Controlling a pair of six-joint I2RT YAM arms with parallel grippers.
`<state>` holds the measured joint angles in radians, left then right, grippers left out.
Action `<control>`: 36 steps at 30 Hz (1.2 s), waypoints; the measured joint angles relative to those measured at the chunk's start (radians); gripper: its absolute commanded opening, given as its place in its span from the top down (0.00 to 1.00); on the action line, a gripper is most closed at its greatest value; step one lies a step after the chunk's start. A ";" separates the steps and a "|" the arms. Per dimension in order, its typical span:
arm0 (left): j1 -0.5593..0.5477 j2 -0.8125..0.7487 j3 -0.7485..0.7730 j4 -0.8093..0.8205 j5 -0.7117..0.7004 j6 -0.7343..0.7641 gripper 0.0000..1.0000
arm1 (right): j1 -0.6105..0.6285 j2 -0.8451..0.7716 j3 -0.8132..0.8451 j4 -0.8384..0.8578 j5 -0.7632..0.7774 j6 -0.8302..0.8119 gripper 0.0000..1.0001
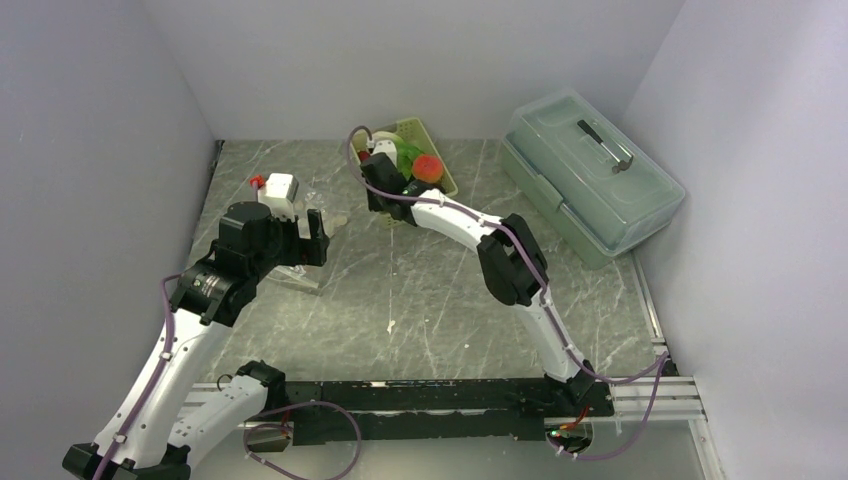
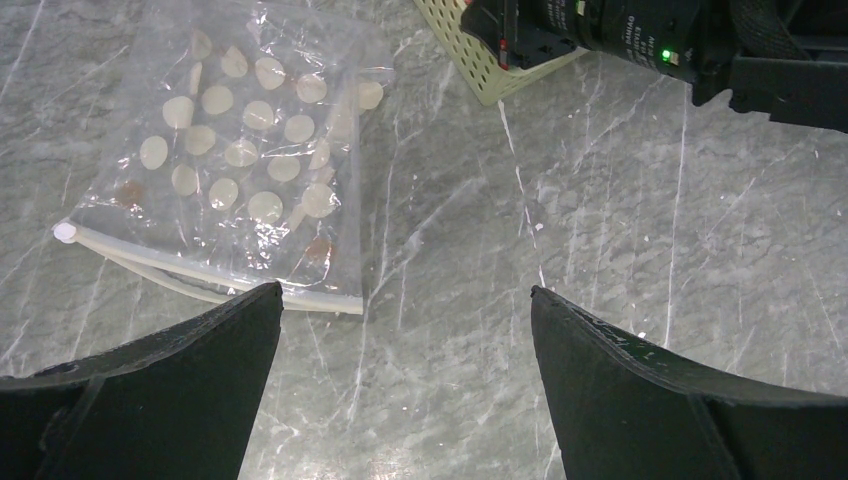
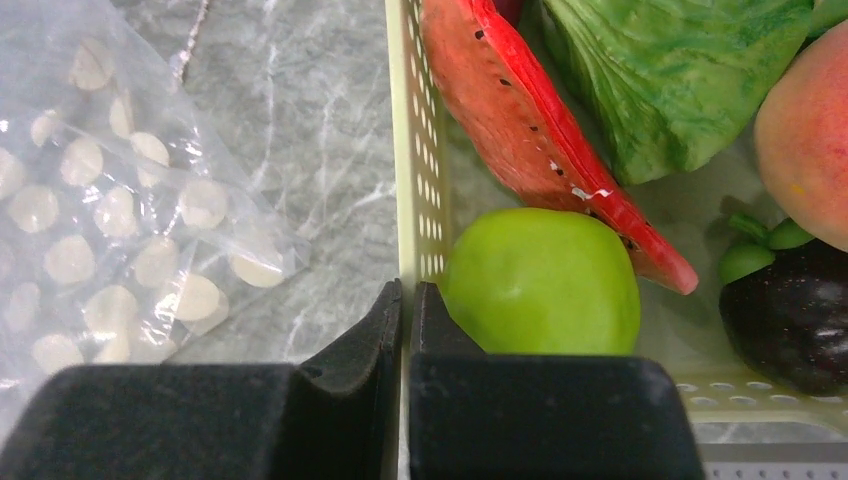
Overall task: Place the food in the zip-top bag and seal the zipper
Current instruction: Move the bin to the center of the board.
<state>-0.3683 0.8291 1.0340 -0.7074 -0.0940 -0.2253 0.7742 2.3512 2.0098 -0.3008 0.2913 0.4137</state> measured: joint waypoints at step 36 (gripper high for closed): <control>0.000 0.000 0.000 0.000 0.002 0.000 0.01 | 0.051 -0.706 -0.953 0.095 0.070 0.178 1.00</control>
<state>-0.3683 0.8295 1.0340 -0.7074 -0.0917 -0.2253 0.8257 1.6451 1.0569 -0.2062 0.3614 0.5919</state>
